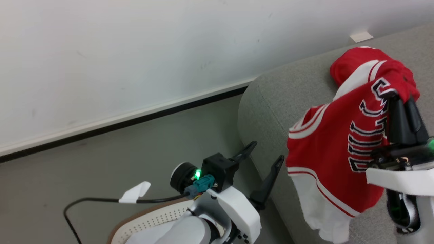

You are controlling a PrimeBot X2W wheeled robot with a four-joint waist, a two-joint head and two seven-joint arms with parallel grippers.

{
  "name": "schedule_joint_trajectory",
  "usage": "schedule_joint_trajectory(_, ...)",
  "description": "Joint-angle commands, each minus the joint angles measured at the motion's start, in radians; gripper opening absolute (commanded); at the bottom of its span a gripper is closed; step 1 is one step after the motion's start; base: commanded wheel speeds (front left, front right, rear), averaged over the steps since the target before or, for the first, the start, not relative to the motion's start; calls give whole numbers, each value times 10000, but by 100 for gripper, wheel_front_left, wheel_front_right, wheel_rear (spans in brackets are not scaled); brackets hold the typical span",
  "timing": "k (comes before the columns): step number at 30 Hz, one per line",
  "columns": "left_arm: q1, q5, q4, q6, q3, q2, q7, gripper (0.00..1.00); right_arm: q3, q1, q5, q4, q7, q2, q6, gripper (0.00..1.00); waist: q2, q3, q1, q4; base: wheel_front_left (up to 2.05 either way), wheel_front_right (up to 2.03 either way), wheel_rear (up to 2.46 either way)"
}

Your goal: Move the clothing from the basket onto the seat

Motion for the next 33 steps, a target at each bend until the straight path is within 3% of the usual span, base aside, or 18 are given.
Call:
schedule_joint_trajectory(1, -184, 81, -54, -20, 29, 98, 38, 100, -84, -342, 45, -74, 15, -19, -22, 0, -1, 399, 1, -40, 0, 0, 0)
schedule_joint_trajectory(10, -2104, 943, -527, -714, -289, 441, 430, 100, -1819, -3708, 491, 1082, 310, -393, -22, 0, -1, 3416, 1, 518, 0, 0, 0)
schedule_joint_trajectory(15, -3129, 1251, -487, -988, -224, 417, 305, 100, -3308, -6345, 225, 2625, 797, -1070, -22, 0, -1, 5056, 1, 968, 0, 0, 0)
schedule_joint_trajectory(21, -3784, 1697, -212, -1015, -238, 413, -314, 100, -5430, -8456, -749, 4727, 589, -1912, -24, 0, -1, 6016, 1, 1215, 0, 0, 0)
schedule_joint_trajectory(26, -3982, 1868, 28, -1074, -376, 324, -680, 100, -7453, -8849, -2328, 6411, 253, -2435, -22, 0, -1, 6399, 1, 1393, 0, 0, 0)
schedule_joint_trajectory(33, -3775, 1748, 350, -953, -302, 447, -1059, 100, -9947, -7936, -4577, 8271, 50, -2046, -24, 0, -1, 6342, 1, 1533, 0, 0, 0)
